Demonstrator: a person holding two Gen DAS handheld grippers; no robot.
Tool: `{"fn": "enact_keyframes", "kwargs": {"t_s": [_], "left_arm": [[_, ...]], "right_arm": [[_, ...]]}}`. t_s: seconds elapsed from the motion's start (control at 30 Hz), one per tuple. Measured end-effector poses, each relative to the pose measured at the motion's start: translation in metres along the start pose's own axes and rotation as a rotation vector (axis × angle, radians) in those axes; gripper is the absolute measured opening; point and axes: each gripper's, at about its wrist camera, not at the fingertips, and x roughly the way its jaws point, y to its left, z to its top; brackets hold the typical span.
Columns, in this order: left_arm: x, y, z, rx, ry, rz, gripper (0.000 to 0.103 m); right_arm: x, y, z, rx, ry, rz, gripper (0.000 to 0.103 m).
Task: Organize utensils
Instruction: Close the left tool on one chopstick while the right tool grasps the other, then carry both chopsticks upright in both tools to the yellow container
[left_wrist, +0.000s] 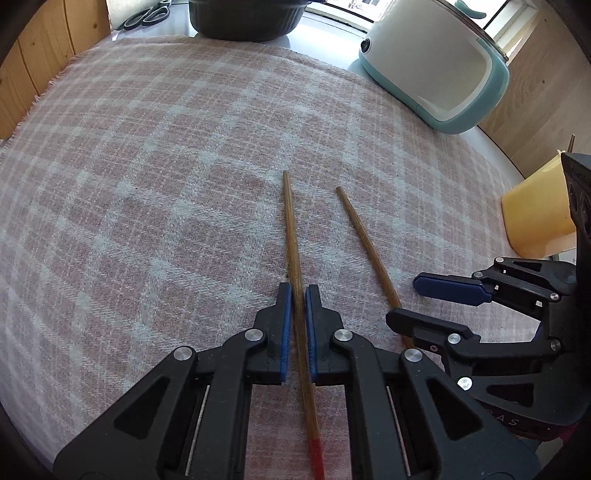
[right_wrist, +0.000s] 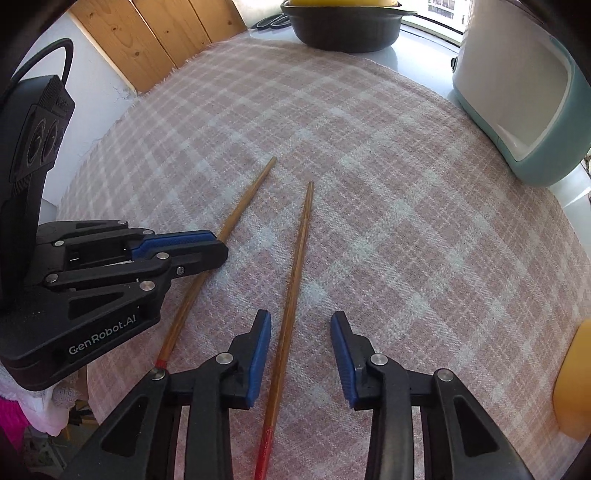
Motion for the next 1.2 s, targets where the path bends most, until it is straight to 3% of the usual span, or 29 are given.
{"fn": "enact_keyframes", "kwargs": {"t_s": [0.17, 0.23, 0.37, 0.67, 1.2], "left_arm": [[-0.003, 0.007, -0.002, -0.036, -0.013, -0.022, 0.005], [-0.009, 0.009, -0.007, -0.047, -0.018, -0.022, 0.005], [-0.015, 0.017, -0.016, -0.092, -0.034, -0.036, 0.004], [-0.043, 0.016, -0.032, -0.187, -0.098, -0.110, 0.004], [-0.083, -0.055, -0.037, -0.219, -0.228, -0.169, 0.004]], "right_arm": [[0.003, 0.020, -0.002, -0.111, -0.012, -0.117, 0.023], [0.003, 0.019, -0.001, -0.109, -0.007, -0.108, 0.006], [0.000, 0.003, 0.001, -0.056, 0.004, -0.046, 0.004], [-0.027, -0.016, -0.021, -0.051, -0.021, -0.009, 0.003], [-0.107, -0.046, -0.050, -0.124, -0.125, 0.005, 0.003]]}}
